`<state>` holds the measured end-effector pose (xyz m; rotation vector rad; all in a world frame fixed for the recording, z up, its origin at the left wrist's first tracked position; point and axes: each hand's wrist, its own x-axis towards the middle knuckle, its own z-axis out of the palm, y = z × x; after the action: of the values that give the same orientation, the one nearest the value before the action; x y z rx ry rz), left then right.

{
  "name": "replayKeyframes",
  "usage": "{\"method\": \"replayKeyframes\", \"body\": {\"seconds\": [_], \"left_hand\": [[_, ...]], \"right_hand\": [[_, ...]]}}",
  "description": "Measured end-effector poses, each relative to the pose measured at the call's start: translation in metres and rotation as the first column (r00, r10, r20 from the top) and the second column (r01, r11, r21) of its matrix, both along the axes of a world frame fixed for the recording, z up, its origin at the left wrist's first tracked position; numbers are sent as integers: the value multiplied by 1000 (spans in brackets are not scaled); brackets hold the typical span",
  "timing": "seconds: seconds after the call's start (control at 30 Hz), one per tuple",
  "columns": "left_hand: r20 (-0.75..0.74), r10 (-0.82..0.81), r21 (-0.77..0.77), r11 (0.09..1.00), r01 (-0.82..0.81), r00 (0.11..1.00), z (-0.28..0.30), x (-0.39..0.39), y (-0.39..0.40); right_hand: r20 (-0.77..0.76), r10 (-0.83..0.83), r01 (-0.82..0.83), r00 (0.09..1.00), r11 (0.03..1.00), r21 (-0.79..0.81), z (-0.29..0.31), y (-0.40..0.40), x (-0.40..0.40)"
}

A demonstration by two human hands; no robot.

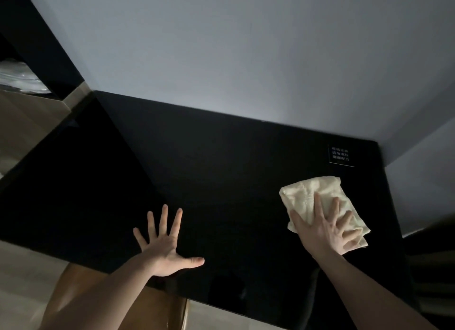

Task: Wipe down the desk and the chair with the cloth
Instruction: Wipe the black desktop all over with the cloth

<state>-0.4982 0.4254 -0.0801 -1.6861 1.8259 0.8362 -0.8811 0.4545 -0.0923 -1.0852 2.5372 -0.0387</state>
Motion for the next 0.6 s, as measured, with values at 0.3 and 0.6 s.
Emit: {"method": "replayKeyframes", "body": {"seconds": [0.3, 0.6], "left_hand": [[-44, -7, 6, 1000, 7, 999, -1, 0, -6], [-169, -37, 21, 999, 41, 985, -5, 13, -9]], "right_hand": [[-5, 23, -23, 1000, 1000, -8, -8, -13, 33], [26, 34, -34, 999, 999, 17, -1, -33, 127]]}}
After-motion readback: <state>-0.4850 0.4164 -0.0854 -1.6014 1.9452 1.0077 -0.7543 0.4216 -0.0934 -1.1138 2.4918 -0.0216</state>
